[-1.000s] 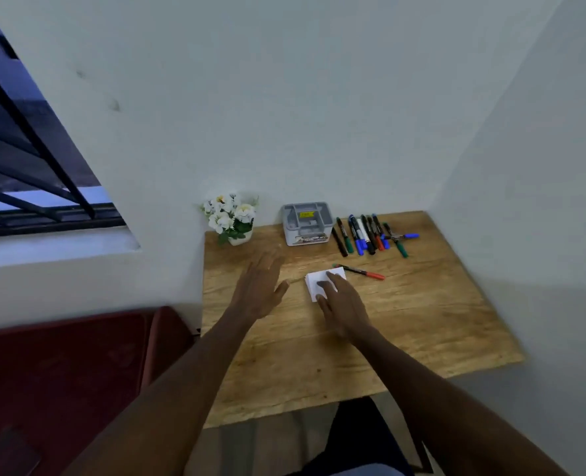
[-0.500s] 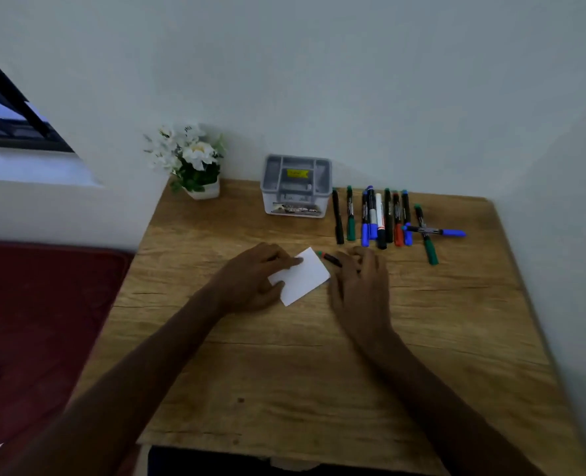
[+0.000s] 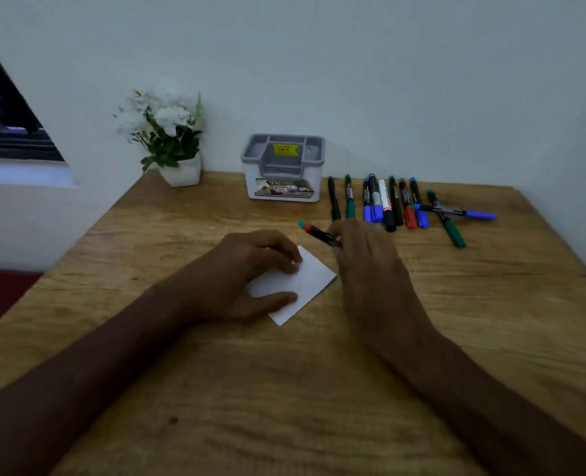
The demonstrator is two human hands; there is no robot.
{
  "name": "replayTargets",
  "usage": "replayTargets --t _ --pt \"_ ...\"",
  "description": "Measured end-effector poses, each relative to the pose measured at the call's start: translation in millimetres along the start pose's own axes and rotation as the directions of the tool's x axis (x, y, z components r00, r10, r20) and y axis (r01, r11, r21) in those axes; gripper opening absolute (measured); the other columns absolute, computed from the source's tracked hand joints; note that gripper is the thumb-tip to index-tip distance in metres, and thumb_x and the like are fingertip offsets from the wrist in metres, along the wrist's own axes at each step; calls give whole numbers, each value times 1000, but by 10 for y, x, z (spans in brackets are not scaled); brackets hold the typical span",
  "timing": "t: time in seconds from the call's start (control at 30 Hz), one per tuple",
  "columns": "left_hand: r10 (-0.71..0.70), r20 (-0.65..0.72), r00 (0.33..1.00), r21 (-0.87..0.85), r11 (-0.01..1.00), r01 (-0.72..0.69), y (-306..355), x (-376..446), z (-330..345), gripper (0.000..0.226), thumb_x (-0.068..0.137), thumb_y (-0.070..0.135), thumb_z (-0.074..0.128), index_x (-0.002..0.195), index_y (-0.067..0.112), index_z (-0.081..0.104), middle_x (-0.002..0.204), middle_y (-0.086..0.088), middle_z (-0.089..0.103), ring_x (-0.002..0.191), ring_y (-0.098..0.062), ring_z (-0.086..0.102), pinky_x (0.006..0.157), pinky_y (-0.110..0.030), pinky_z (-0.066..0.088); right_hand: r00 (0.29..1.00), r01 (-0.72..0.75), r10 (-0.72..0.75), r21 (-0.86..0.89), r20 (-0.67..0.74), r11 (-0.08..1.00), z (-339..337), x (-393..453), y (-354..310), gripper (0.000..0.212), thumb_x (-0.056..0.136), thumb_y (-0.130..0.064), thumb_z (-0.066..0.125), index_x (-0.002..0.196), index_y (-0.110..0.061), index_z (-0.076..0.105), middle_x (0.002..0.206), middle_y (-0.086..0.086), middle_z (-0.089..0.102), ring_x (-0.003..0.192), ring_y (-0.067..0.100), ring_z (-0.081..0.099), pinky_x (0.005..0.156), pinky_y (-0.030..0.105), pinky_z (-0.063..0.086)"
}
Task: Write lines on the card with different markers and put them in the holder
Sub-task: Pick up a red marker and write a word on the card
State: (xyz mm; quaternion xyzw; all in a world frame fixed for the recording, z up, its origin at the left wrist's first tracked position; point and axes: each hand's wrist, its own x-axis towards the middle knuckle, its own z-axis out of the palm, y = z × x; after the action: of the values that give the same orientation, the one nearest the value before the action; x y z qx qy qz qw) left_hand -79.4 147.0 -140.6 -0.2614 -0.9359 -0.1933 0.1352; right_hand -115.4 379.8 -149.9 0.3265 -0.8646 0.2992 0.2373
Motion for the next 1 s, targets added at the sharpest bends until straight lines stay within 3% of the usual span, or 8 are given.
replayTargets --t 0.1,0.27,0.4,0.47,0.57,0.63,0.73,1.0 --pt "-49 -35 998 -34 998 48 122 -10 62 43 87 42 79 124 24 66 124 15 66 112 1 63 89 -27 56 996 -84 83 324 18 942 -61 -1 -79 9 108 -24 56 113 -18 60 88 -7 61 76 2 55 63 16 41" --pt "-130 -61 990 23 991 132 317 -56 48 52 91 60 66 134 35 51 117 23 69 107 9 64 85 -30 58 947 -296 299 678 117 673 -203 63 -171 37 111 -41 46 106 -26 80 103 -15 77 97 -2 67 87 28 51" --pt "-120 -119 986 132 982 136 363 -71 57 47 96 72 41 132 41 47 95 20 71 86 1 66 70 -30 53 888 -447 392 646 240 618 -102 109 -254 63 103 -67 28 93 -28 76 74 -22 71 74 3 62 79 31 46" --pt "-93 -143 985 269 954 129 382 -68 84 46 97 73 26 128 43 42 75 15 58 68 -9 60 58 -31 45 876 -478 385 620 289 622 -39 127 -286 69 101 -71 25 95 -23 74 71 -7 73 69 12 63 72 32 48" --pt "-92 -150 984 404 903 146 369 -58 115 38 100 64 14 118 39 36 73 5 63 61 -22 60 52 -33 41 852 -519 370 696 371 496 48 137 -337 67 97 -72 39 92 -13 70 71 11 71 67 24 66 73 42 57" --pt "-110 -139 984 437 885 161 327 -55 107 33 101 59 13 117 38 33 76 1 67 60 -26 60 53 -36 45 841 -536 318 751 437 387 74 147 -306 53 99 -59 53 90 -10 71 75 14 71 72 29 67 83 50 58" --pt "-168 -121 978 394 897 203 255 -64 80 29 102 58 13 116 38 29 71 4 59 54 -17 47 52 -34 36 831 -553 263 776 490 303 90 155 -222 44 105 -39 56 99 1 76 90 20 75 86 30 71 87 41 62" --pt "-193 -96 977 320 923 214 142 -51 46 58 92 71 -10 121 42 30 68 8 53 55 -8 46 52 -33 35 793 -608 214 764 571 213 138 184 -113 41 105 -39 48 116 -14 79 114 17 80 110 21 76 102 33 60"
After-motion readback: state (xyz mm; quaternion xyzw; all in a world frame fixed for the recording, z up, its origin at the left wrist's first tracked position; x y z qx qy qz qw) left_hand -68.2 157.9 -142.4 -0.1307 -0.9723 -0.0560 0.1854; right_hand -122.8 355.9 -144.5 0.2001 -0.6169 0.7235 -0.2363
